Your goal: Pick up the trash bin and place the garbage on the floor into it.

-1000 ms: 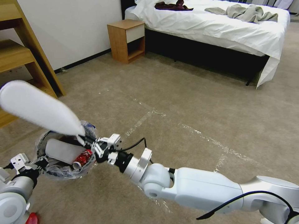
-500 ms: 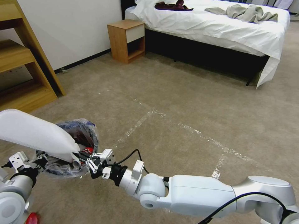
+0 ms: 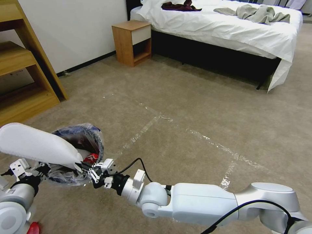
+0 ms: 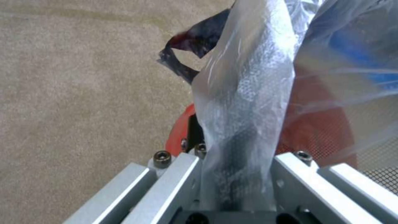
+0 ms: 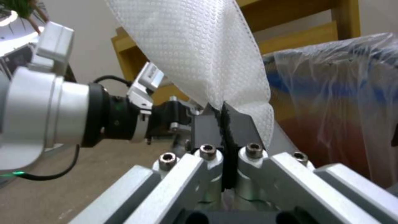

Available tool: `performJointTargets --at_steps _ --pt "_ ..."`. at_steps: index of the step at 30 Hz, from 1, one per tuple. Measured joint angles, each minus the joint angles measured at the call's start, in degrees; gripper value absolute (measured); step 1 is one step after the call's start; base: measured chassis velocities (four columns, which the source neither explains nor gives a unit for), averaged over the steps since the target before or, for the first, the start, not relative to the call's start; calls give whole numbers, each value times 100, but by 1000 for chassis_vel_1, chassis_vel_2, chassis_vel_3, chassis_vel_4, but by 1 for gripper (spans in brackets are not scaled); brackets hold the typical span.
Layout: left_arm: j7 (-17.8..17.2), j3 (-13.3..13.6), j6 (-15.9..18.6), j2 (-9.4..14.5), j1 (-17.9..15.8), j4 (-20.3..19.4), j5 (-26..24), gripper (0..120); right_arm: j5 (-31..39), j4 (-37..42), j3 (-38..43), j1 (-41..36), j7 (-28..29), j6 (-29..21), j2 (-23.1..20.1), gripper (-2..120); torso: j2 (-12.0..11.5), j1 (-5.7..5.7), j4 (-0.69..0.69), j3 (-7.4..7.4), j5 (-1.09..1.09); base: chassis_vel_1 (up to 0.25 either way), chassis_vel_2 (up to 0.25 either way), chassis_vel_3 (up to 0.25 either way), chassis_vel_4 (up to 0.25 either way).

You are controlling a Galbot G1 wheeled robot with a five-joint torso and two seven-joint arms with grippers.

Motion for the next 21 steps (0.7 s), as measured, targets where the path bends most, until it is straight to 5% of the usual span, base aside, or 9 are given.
performJointTargets --at_steps 21 --pt "31 -11 -14 -59 96 -59 48 1 87 -766 -81 258 -17 95 364 0 0 0 0 0 0 0 0 0 0"
